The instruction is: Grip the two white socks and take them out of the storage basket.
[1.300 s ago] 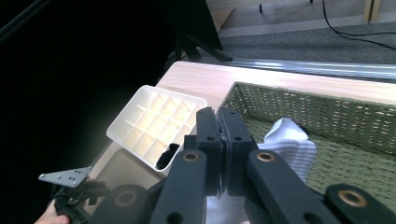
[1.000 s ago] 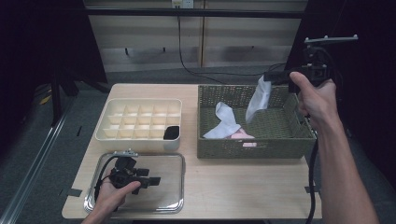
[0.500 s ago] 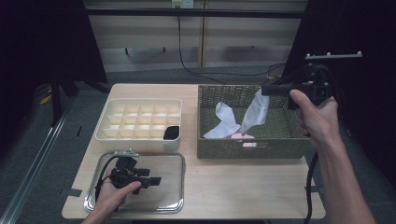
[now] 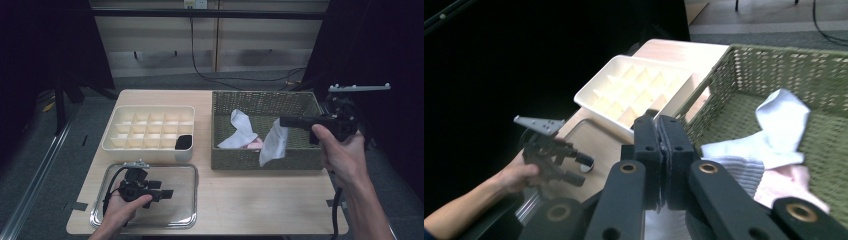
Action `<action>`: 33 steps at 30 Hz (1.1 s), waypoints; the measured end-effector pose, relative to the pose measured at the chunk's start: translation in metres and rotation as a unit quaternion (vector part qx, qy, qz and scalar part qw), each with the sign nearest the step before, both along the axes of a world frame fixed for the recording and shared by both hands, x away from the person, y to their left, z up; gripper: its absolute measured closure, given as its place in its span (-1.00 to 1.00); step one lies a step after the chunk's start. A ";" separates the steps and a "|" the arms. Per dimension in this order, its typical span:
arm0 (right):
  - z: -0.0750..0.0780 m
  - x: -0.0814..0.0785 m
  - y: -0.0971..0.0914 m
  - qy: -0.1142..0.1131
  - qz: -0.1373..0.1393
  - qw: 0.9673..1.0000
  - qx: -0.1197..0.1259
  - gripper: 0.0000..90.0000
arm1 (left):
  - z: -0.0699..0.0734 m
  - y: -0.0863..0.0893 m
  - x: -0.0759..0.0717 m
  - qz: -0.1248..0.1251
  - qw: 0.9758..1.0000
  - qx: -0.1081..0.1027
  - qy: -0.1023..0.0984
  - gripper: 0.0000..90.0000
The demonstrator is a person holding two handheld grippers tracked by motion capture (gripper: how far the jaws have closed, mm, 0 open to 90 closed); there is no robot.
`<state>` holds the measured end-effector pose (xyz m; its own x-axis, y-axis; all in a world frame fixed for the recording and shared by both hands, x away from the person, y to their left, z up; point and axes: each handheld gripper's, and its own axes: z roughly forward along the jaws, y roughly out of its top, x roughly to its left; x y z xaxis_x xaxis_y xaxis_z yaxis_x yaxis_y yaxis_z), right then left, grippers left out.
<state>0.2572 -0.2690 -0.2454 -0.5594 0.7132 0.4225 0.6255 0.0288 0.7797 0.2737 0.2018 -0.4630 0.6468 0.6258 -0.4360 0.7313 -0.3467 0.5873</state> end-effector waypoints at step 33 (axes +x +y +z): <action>-0.134 -0.026 0.034 0.081 0.030 0.996 0.020 0.96 | 0.017 -0.028 -0.010 -0.049 0.998 -0.015 -0.027 -0.16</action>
